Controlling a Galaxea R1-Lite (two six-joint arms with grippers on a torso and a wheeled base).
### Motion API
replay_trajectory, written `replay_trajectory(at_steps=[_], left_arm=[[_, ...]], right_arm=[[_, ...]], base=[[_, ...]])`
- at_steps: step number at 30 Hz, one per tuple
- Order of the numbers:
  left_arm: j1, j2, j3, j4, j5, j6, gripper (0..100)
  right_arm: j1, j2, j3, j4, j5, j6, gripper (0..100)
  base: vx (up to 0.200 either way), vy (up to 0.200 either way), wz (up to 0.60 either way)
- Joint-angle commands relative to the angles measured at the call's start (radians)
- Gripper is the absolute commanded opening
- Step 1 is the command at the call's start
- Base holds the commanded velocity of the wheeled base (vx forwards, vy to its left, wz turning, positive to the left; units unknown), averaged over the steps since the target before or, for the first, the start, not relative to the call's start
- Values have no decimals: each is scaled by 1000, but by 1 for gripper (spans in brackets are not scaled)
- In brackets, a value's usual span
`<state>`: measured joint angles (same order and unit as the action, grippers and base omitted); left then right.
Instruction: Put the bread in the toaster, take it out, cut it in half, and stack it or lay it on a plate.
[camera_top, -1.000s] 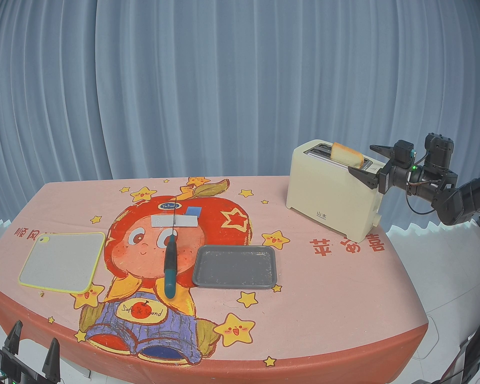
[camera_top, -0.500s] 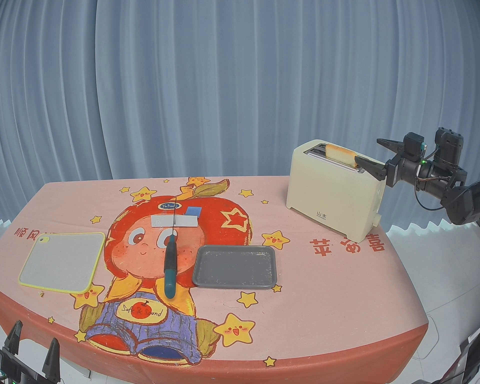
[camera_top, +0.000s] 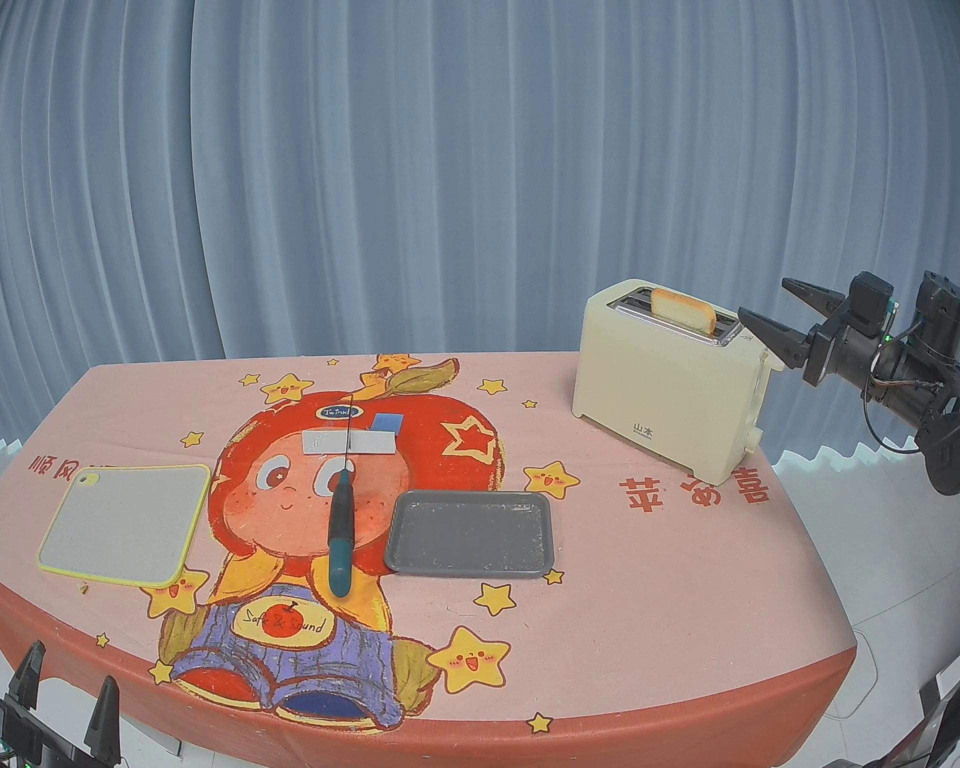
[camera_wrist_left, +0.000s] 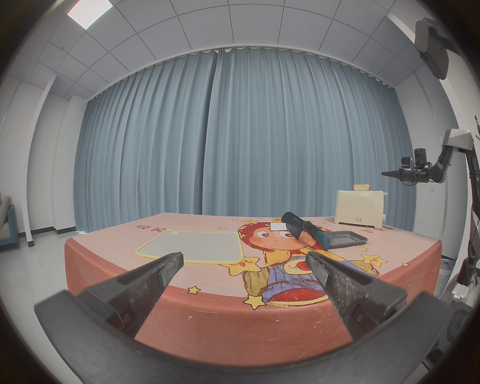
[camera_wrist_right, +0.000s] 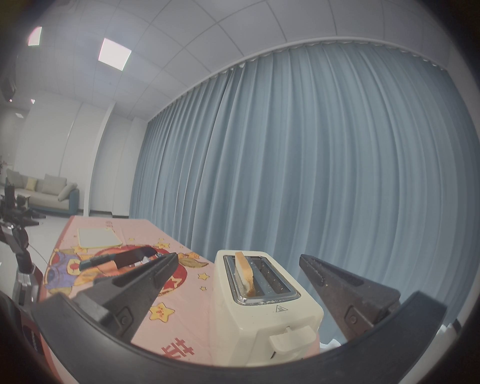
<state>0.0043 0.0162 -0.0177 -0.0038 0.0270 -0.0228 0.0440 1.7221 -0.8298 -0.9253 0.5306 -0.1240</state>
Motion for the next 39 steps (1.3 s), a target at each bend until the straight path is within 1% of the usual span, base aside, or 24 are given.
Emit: replay_trajectory(at_steps=[1,2,5,8,9,10,12,14,16,20,21,22,23,24,26,28,30,31,32,33,34,36,39], left_arm=[[0,-1,18,-1,1,0,100],[0,-1,18,-1,1,0,100],[0,-1,18,-1,1,0,100],[0,-1,18,-1,1,0,100],[0,-1,18,-1,1,0,100],[0,-1,18,-1,1,0,100],[-1,-1,18,-1,1,0,100],[0,-1,18,-1,1,0,100],[0,-1,18,-1,1,0,100],[0,-1,18,-1,1,0,100],[0,-1,18,-1,1,0,100],[0,-1,18,-1,1,0,100],[0,-1,18,-1,1,0,100],[0,-1,18,-1,1,0,100],[0,-1,18,-1,1,0,100],[0,-1,18,-1,1,0,100],[0,-1,18,-1,-1,0,100],[0,-1,18,-1,1,0,100],[0,-1,18,-1,1,0,100],[-1,-1,18,-1,1,0,100],[-1,-1,18,-1,-1,0,100],[0,-1,18,-1,1,0,100],[0,-1,18,-1,1,0,100]], right_arm=[[-3,-38,66,-56,0,46,100],[-3,-39,83,-86,0,66,100],[-3,-38,120,-144,0,95,100],[0,-38,159,-208,0,144,100],[0,-36,163,-216,0,150,100],[2,-32,179,-256,-1,175,100],[4,-29,192,-300,-1,192,100],[7,-27,210,-343,-6,208,100],[11,-27,228,-380,-18,239,100],[48,-33,271,-481,-69,357,100],[53,-33,276,-494,-78,371,100],[63,-35,302,-537,-112,419,100],[69,-36,321,-560,-130,439,100],[74,-38,330,-570,-139,449,100],[114,-38,393,-630,-195,508,100],[151,-45,431,-641,-242,550,100],[186,-68,426,-638,-293,601,100],[197,-73,419,-638,-310,626,100],[203,-75,409,-638,-320,639,100],[223,-84,383,-638,-340,670,100],[238,-90,376,-638,-351,684,100],[267,-96,368,-638,-370,695,100],[283,-102,368,-638,-371,696,100]], base=[[0,0,0],[0,0,0],[0,0,0],[0,0,0],[0,0,0],[0,0,0],[0,0,0],[0,0,0],[0,0,0],[0,0,0],[0,0,0],[0,0,0],[0,0,0],[0,0,0],[0,0,0],[0,0,0],[0,0,0],[0,0,0],[0,0,0],[0,0,0],[0,0,0],[0,0,0],[0,0,0]])
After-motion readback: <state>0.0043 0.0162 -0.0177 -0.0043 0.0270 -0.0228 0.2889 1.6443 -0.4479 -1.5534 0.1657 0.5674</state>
